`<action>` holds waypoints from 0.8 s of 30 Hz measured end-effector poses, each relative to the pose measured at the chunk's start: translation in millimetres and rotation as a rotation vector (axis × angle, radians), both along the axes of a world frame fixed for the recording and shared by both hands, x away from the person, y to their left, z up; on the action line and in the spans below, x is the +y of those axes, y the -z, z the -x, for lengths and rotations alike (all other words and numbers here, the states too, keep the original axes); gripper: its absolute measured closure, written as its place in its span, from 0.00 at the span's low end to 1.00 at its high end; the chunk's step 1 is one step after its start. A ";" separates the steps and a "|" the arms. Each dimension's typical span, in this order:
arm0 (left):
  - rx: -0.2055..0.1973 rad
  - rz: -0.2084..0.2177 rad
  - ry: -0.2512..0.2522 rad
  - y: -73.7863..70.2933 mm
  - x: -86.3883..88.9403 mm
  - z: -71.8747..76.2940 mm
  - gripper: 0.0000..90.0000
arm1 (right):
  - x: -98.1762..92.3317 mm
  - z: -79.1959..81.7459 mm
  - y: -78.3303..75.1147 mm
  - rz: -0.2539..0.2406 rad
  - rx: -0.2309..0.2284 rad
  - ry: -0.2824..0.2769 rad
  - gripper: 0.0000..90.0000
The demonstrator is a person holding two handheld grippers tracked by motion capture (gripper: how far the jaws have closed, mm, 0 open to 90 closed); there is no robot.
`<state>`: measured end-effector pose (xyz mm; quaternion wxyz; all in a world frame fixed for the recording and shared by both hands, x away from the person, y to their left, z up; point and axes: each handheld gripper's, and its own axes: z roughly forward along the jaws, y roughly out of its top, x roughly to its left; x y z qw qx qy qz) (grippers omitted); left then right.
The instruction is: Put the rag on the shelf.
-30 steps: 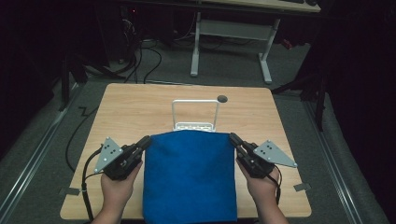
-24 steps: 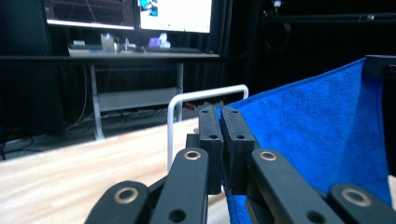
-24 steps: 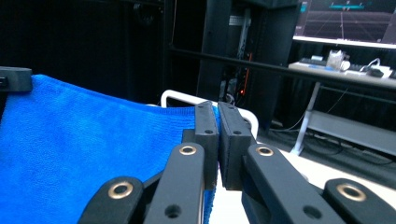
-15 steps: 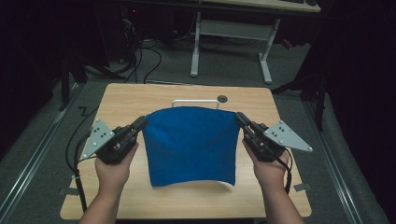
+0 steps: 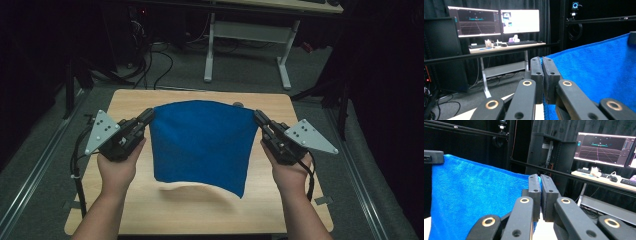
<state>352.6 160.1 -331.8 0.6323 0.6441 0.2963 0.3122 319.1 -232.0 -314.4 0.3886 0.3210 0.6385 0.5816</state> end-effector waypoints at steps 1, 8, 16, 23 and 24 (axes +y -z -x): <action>0.012 -0.009 -0.004 1.2 -0.3 -4.2 0.98 | -0.5 -1.6 0.2 0.001 0.001 0.001 0.98; 0.072 -0.036 -0.032 1.7 0.8 -37.0 0.98 | -7.3 -27.9 -1.4 -0.004 0.061 0.023 0.98; 0.066 -0.058 -0.071 -3.5 -5.3 -71.4 0.98 | -10.2 -62.7 -9.0 -0.027 0.096 0.056 0.98; 0.046 -0.098 -0.082 -11.9 -11.6 -98.5 0.98 | -9.2 -89.6 -16.9 -0.041 0.103 0.082 0.98; 0.045 -0.108 -0.090 -12.7 -11.8 -102.3 0.98 | -9.1 -93.5 -17.8 -0.038 0.102 0.088 0.98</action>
